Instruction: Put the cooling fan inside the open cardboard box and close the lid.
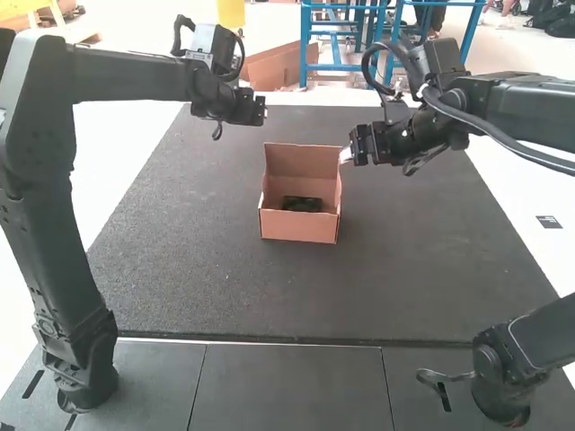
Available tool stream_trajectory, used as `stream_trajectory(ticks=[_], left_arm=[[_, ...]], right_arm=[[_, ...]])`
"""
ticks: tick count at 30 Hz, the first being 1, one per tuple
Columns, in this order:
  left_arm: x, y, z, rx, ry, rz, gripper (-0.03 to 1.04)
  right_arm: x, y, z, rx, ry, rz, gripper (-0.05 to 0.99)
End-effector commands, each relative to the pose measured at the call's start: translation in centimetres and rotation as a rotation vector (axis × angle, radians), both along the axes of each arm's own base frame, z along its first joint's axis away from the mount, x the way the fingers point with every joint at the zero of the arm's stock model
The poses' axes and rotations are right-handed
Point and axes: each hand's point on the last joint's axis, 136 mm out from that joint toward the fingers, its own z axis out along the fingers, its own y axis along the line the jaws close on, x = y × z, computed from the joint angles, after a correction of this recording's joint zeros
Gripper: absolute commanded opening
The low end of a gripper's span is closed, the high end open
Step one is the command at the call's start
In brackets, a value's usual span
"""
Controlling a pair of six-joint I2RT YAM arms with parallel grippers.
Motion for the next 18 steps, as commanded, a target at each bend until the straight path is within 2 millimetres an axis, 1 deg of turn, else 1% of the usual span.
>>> stream_trajectory(ticks=[1, 4, 8, 12, 18], left_arm=[[-0.6, -4.0, 2.2, -0.052, -0.034, -0.095, 0.97], [-1.5, -6.2, 1.3, -0.043, -0.012, -0.141, 0.97], [-2.4, -7.7, -0.3, -0.025, 0.026, -0.175, 0.97], [-2.9, -8.1, -2.3, -0.003, 0.074, -0.185, 0.97], [-3.5, -7.8, -4.5, 0.027, 0.135, -0.187, 0.97]], right_arm=[[0.4, -1.0, 0.7, -0.002, -0.029, -0.023, 0.91], [0.4, -1.4, 0.4, -0.004, -0.023, -0.030, 0.91], [0.6, -1.6, 0.4, -0.003, -0.023, -0.038, 0.91], [0.9, -2.1, 0.8, 0.006, -0.029, -0.052, 0.91], [1.3, -2.6, 1.5, 0.024, -0.038, -0.064, 0.91]])
